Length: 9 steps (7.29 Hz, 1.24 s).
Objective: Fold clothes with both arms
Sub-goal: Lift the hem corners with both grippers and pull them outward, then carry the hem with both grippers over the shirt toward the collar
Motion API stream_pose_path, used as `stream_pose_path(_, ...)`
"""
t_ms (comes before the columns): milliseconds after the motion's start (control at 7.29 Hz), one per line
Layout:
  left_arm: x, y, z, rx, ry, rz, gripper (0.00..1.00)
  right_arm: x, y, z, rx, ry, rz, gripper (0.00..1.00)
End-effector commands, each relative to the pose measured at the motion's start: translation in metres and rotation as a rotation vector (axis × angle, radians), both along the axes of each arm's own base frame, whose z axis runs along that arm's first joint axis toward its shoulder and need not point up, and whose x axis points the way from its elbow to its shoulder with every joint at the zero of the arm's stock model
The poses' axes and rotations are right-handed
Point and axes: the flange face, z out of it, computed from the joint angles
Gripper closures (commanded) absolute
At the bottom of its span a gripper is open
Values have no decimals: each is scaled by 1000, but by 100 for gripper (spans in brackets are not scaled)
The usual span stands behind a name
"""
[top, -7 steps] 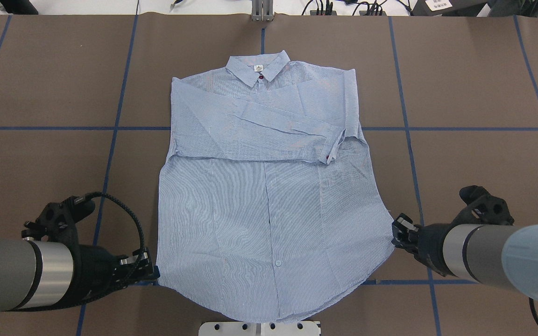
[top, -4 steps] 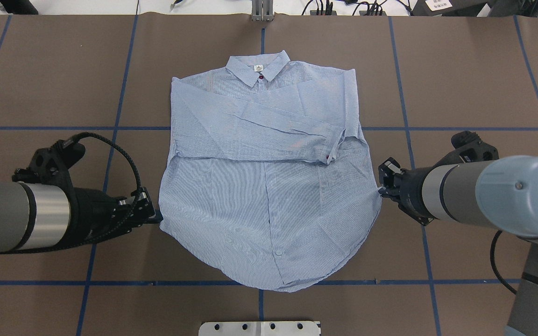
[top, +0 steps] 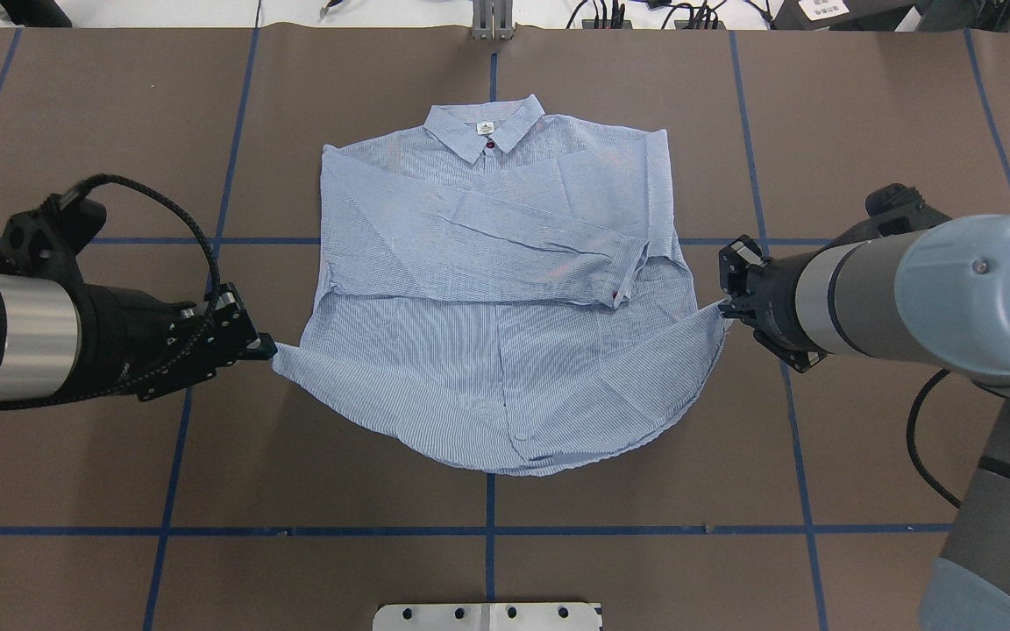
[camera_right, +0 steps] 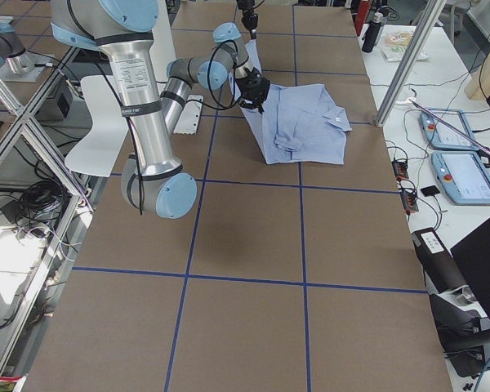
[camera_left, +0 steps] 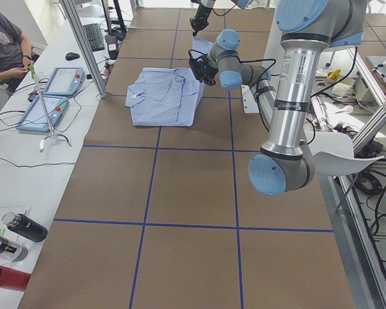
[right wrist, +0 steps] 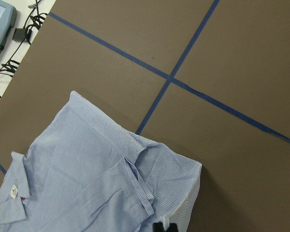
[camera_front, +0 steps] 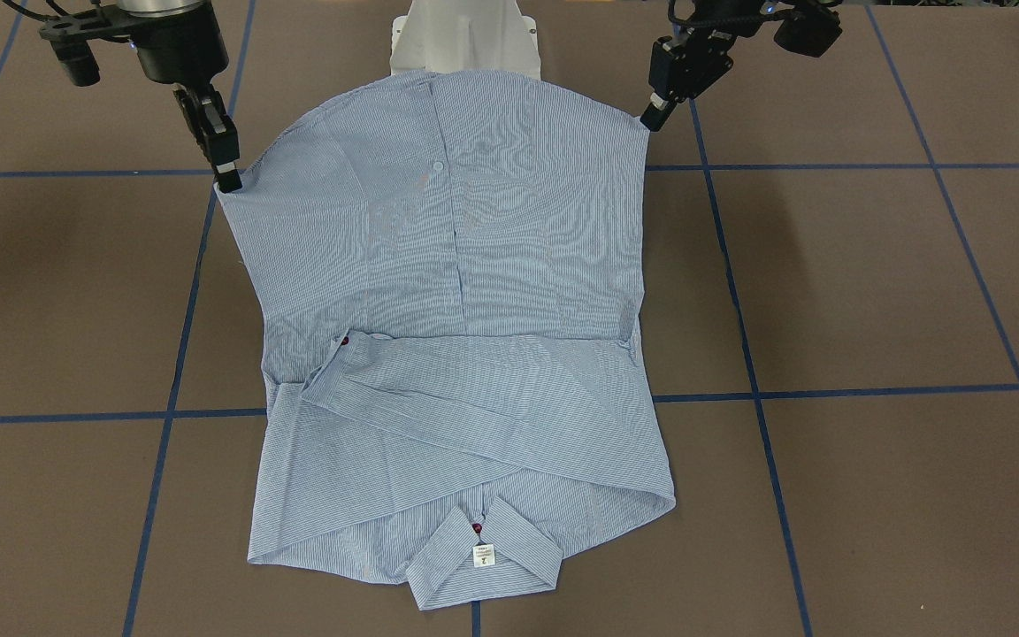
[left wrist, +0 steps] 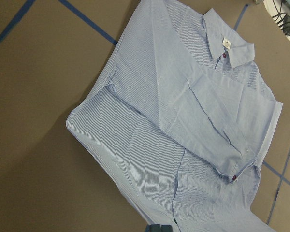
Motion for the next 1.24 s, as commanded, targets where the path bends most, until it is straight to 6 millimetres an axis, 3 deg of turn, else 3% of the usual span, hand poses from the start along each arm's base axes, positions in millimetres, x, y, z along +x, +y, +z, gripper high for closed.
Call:
stream_pose_path(0, -15, -15, 2, -4, -6, -53, 100, 20, -27, 2, -32, -6, 49, 100)
stream_pose_path(275, -32, -25, -9, 9, 18, -94, 100, 27, -47, -2, -43, -10, 83, 100)
stream_pose_path(412, -31, -26, -9, 6, 18, -95, 100, 35, -50, -6, -65, -33, 74, 100)
stream_pose_path(549, -27, -31, -6, -2, 11, -102, 100, 28, -59, -6, -72, -28, 76, 100)
stream_pose_path(824, 14, -76, 1, -18, -24, -114, 100, -7, -98, -3, -97, 9, 82, 100)
stream_pose_path(1098, 33, -127, 30, 19, -87, -136, 100, -35, -132, 6, -111, 39, 82, 100)
